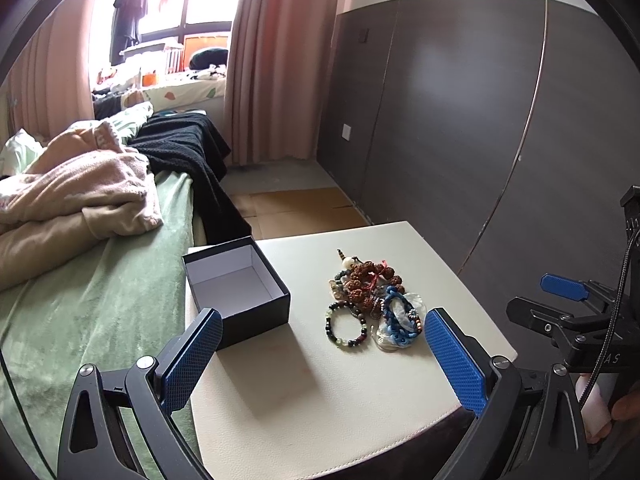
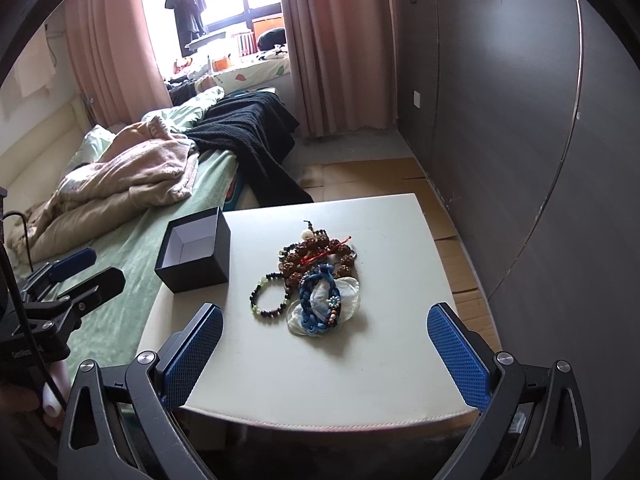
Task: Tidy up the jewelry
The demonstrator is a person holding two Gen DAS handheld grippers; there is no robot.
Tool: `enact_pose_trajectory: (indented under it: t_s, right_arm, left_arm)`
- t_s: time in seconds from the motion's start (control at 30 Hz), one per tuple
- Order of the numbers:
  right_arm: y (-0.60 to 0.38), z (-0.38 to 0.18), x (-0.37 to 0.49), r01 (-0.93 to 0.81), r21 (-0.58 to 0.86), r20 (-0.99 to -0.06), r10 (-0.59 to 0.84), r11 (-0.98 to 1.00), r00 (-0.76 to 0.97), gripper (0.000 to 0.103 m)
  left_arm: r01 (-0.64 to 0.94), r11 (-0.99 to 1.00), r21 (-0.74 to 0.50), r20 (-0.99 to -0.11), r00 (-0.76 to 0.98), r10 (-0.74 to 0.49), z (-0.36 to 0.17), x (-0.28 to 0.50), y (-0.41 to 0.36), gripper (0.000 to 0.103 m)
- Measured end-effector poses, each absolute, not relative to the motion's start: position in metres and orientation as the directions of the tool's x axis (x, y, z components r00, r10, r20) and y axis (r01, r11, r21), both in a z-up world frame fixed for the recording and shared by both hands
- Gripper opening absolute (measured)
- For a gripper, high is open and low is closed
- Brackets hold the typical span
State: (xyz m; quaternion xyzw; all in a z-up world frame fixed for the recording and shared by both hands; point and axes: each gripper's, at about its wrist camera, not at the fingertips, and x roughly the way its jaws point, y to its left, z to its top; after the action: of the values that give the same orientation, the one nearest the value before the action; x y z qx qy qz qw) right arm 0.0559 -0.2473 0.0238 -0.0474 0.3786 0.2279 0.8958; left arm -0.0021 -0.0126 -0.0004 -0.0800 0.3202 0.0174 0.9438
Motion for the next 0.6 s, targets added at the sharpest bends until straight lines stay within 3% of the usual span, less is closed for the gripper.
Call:
enact_pose_trajectory:
  t_s: [0.6]
  right_arm:
    - [-0.2482,0.0240,0.0546,-0.445,0.087,-0.700,0.373,0.892,0.610,0.103]
  left_arm:
    - [-0.078,0.989,-0.129,-0.607,0.794,-0.016,0.0009,-0.0017,-0.0151,0.101]
